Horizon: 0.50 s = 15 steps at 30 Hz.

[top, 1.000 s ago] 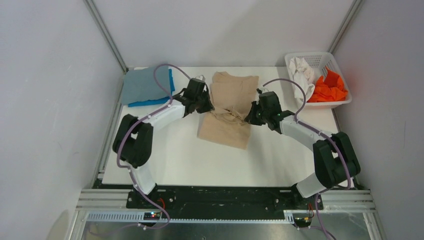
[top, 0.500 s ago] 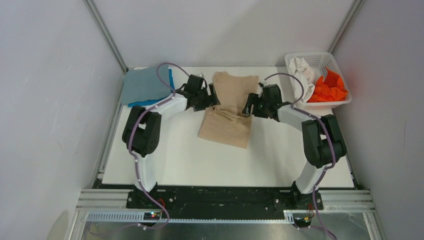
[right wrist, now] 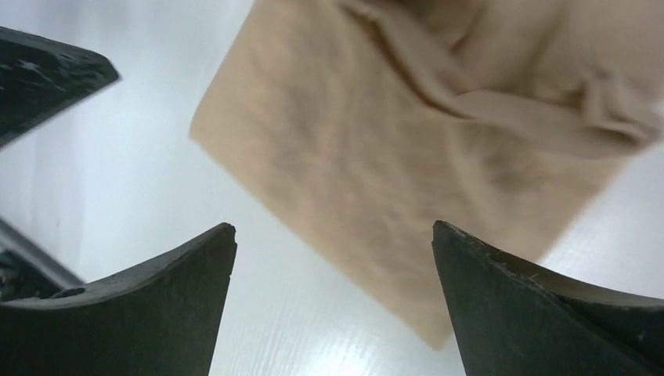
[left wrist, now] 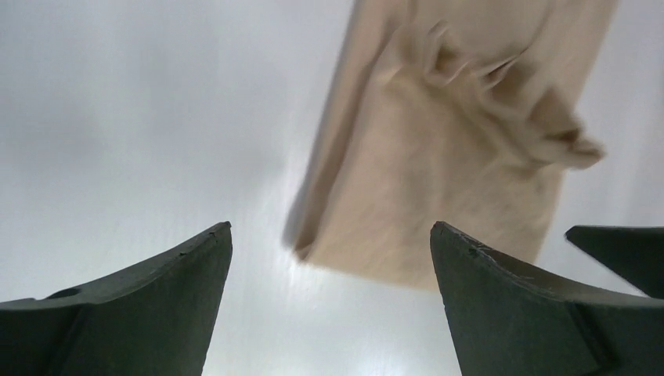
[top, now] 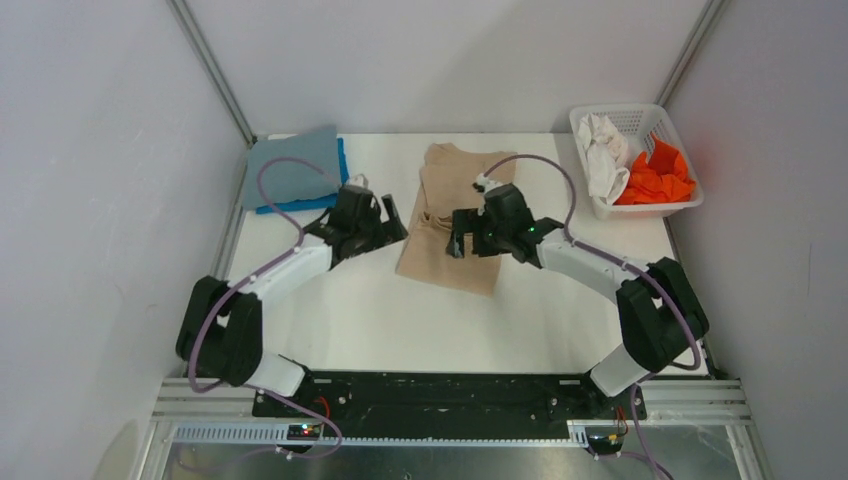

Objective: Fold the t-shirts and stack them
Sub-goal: Fold the folded rectangular tshirt in 1/3 of the way

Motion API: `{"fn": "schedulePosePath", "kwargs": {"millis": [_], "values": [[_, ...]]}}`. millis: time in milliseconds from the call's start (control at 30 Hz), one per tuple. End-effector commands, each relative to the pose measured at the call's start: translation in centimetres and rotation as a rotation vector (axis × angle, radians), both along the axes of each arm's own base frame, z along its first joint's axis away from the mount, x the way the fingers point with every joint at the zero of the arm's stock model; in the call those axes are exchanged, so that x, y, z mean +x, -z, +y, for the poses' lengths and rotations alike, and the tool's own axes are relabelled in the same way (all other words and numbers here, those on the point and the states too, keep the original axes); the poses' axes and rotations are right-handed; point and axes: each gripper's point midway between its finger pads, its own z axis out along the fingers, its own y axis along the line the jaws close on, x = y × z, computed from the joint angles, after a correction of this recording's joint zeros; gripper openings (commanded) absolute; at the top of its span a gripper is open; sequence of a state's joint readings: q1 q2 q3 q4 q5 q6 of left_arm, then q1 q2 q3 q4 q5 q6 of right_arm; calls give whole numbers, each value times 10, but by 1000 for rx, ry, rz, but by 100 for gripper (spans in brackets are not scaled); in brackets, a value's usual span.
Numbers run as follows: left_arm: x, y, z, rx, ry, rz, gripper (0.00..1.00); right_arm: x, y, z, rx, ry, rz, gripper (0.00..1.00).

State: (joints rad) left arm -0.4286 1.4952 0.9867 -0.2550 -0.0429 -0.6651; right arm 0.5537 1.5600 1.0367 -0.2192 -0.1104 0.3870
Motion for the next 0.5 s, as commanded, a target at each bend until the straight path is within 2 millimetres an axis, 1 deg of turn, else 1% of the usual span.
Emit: {"fn": "schedulePosePath", "kwargs": {"millis": [0, 33, 67, 100, 133, 167, 200, 233, 267, 300, 333, 367, 400, 433, 467], "values": [[-35, 27, 27, 29, -88, 56, 100, -12, 15, 33, 61, -94, 42, 99], [-44, 32, 31, 31, -88, 66, 100, -12, 24, 39, 69, -110, 65, 99], [-49, 34, 32, 27, -94, 71, 100, -3, 19, 45, 91, -113, 43, 100], [-55, 36, 35, 24, -96, 72, 100, 2, 28, 45, 88, -111, 56, 99], [-57, 36, 36, 20, -97, 72, 100, 15, 30, 49, 89, -108, 39, 99], [-61, 37, 37, 19, -97, 70, 100, 26, 34, 45, 80, -90, 33, 99], [-63, 37, 38, 19, -98, 69, 100, 48, 38, 40, 58, -49, 16, 99], [-65, 36, 39, 18, -98, 65, 100, 60, 39, 37, 45, -23, 9, 99], [-65, 36, 39, 17, -94, 63, 100, 83, 41, 28, 20, 22, -3, 99], [-65, 36, 38, 12, -89, 64, 100, 95, 38, 25, 7, 32, -21, 99], [-66, 36, 37, 11, -85, 66, 100, 119, 35, 18, -11, 72, -47, 99], [-66, 37, 35, 8, -79, 69, 100, 139, 17, 19, -13, 79, -103, 99], [-66, 39, 35, 11, -75, 76, 100, 146, 26, 11, -50, 98, -84, 99], [-65, 39, 32, 9, -65, 78, 100, 160, 10, 12, -57, 95, -126, 99], [-65, 42, 32, 12, -60, 90, 100, 162, 15, 8, -88, 103, -113, 99]]}}
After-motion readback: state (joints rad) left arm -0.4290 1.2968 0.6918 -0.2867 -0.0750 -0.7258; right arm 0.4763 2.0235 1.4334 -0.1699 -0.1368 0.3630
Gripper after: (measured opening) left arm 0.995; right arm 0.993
